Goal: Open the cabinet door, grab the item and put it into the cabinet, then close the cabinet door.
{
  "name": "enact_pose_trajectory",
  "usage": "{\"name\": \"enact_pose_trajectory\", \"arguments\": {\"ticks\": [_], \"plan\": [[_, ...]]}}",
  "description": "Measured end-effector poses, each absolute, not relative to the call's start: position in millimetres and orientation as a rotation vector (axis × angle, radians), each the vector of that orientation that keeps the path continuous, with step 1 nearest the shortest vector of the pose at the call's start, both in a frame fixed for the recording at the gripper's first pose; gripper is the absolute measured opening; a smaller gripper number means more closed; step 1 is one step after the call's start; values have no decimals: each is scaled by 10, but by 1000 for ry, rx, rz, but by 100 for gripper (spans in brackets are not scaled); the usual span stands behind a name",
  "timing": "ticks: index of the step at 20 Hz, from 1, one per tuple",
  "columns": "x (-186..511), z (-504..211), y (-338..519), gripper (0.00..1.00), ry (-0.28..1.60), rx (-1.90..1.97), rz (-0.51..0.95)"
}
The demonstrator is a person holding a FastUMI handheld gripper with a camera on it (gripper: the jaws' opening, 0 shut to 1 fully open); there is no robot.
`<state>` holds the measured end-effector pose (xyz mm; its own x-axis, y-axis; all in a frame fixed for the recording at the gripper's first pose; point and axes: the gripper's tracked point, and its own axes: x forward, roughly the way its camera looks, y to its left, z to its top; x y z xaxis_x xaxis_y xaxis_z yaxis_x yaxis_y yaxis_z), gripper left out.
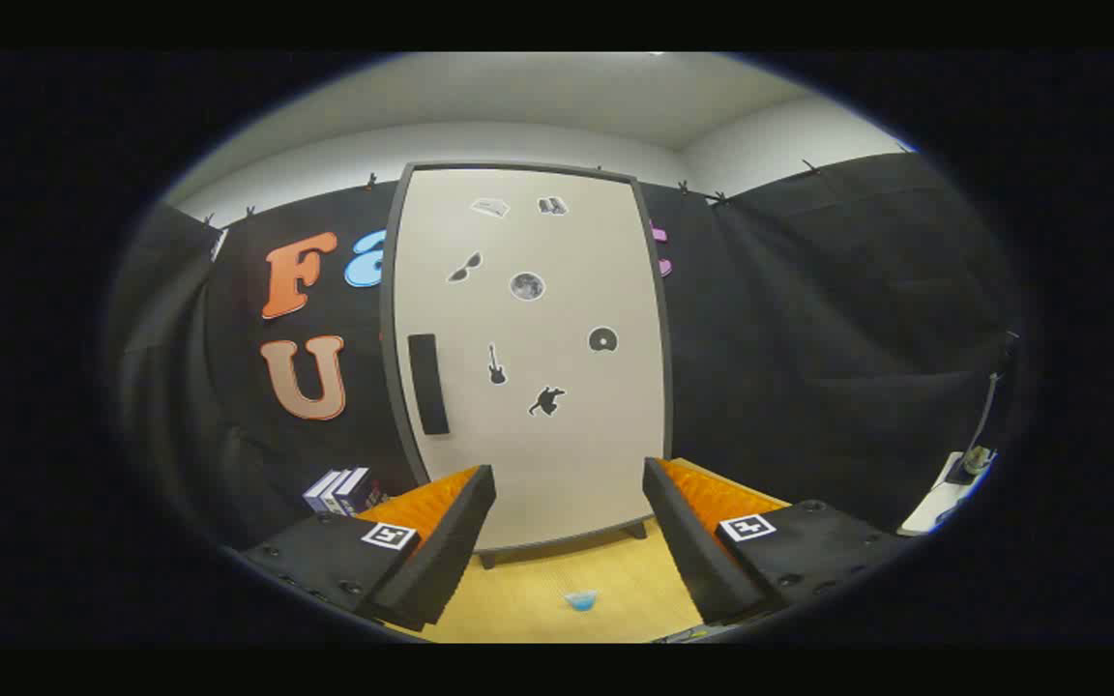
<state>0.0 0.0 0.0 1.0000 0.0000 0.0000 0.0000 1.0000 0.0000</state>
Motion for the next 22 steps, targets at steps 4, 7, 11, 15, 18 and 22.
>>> {"name": "enact_pose_trajectory", "arguments": {"ticks": [4,7,11,15,18,22], "plan": [[2,-6,5,98,1,2,-2],[23,-12,28,98,3,2,-3],[69,-30,90,98,9,-2,2],[119,-47,150,99,14,-5,7],[172,-52,182,99,18,-6,6],[241,-26,270,99,17,-7,21]]}}
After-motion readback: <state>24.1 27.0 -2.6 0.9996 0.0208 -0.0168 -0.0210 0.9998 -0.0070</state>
